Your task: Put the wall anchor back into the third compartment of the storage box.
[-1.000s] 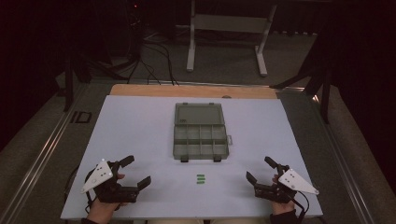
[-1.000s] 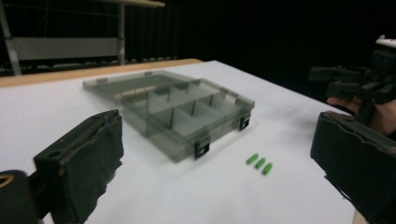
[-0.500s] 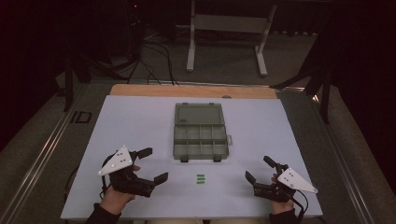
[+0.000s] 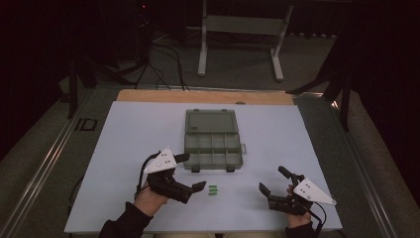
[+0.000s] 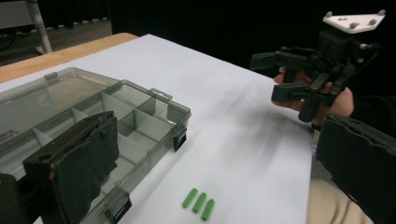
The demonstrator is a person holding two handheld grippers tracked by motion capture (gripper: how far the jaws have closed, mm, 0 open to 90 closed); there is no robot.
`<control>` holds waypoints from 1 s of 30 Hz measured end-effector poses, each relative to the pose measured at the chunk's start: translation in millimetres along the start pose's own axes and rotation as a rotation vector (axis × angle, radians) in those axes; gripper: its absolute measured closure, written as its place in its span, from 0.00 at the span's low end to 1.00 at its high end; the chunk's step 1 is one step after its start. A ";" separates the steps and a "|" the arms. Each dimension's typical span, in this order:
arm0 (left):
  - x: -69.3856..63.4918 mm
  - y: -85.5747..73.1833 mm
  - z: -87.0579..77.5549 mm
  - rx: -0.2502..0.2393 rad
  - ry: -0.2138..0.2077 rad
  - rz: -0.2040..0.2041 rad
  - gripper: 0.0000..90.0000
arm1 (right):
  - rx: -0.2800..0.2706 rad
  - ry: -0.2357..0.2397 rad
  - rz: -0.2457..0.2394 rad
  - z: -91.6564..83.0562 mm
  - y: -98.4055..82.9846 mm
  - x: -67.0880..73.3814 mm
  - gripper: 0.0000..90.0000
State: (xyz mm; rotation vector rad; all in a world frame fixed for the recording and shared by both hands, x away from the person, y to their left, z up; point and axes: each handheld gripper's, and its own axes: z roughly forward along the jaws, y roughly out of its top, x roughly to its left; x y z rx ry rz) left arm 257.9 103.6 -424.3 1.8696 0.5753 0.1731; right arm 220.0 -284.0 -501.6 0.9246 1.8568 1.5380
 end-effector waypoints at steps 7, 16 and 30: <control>0.6 -2.3 26.5 0.036 -0.009 0.013 0.01 | 0.007 0.009 0.002 0.8 -0.6 0.8 0.11; 6.4 -15.0 48.8 0.113 -0.036 0.038 0.19 | 0.008 0.017 0.002 1.2 -0.8 1.2 0.11; 12.7 -32.3 73.5 0.238 -0.069 0.033 0.45 | 0.013 0.026 0.004 2.0 -1.8 0.9 0.11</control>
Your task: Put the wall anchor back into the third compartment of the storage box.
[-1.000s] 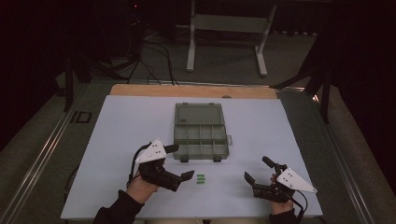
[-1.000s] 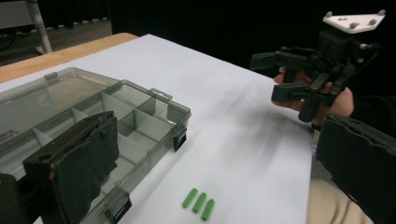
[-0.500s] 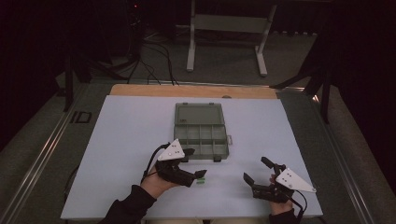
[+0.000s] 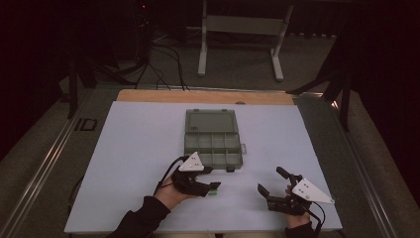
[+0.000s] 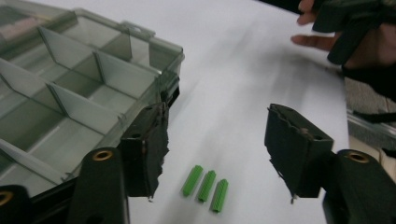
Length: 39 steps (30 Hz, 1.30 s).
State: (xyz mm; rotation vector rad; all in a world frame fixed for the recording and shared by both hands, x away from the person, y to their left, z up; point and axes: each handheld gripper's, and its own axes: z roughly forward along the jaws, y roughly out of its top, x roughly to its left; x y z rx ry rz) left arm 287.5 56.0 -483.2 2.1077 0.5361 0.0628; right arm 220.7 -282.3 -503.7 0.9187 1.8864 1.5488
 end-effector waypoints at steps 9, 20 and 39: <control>2.9 -6.8 18.9 0.142 0.034 0.034 0.61 | 0.006 0.001 0.002 0.3 -0.6 0.0 0.11; 8.9 -11.8 28.2 0.198 0.026 0.032 0.77 | 0.011 0.003 0.002 0.7 -1.2 0.0 0.11; 11.2 -13.3 38.0 0.248 0.061 0.058 0.92 | 0.015 0.005 0.002 1.0 -1.8 -0.6 0.11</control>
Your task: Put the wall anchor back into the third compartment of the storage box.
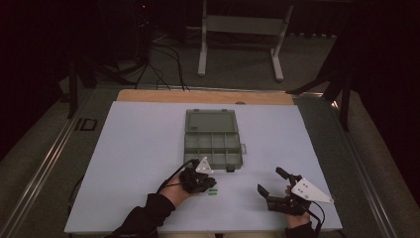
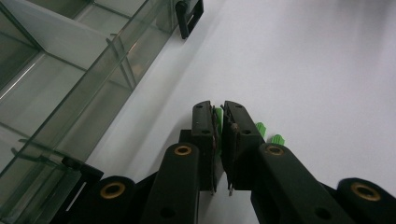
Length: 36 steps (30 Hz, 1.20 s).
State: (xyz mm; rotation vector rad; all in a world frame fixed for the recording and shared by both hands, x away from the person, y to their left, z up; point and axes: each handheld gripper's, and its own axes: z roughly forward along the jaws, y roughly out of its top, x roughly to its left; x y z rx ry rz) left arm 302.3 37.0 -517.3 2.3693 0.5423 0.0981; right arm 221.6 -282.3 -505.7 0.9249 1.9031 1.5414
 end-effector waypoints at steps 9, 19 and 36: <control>-0.8 7.0 -17.6 -0.048 0.002 -0.009 0.92 | -0.003 -0.004 0.004 -0.3 0.3 -0.2 0.11; 8.4 30.4 -50.7 -0.142 0.014 -0.034 0.92 | -0.003 -0.005 0.005 -0.2 0.4 0.0 0.11; 43.3 71.8 -57.5 -0.181 0.102 -0.136 0.92 | -0.003 -0.005 0.002 -0.1 0.1 -0.5 0.11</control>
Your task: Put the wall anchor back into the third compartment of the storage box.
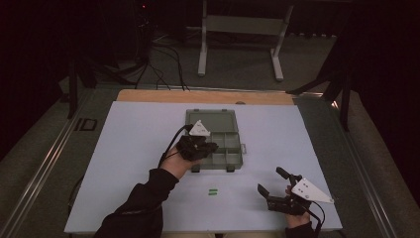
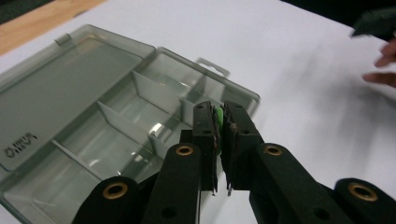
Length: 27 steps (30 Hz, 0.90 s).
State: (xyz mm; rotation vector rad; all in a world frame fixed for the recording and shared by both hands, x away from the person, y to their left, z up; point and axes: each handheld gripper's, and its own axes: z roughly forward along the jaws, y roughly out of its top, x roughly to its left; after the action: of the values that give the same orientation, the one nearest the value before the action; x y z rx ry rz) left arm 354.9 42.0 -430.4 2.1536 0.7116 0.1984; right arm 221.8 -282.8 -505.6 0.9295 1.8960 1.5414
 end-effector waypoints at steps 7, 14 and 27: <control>8.0 10.0 14.1 -0.013 0.058 -0.071 0.92 | -0.001 0.001 0.002 -0.2 -0.3 -0.7 0.11; 14.3 12.3 31.5 0.002 0.121 -0.142 0.92 | 0.001 0.004 0.000 0.2 -0.5 -0.1 0.11; 18.7 15.6 61.4 0.059 0.187 -0.239 0.92 | 0.003 0.007 0.005 0.9 -1.5 -1.0 0.11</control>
State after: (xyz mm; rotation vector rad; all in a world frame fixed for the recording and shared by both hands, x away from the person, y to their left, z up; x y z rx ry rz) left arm 399.9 3.4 -459.4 2.1011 1.0873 0.2562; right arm 222.9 -283.2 -507.3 0.9317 1.9023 1.5469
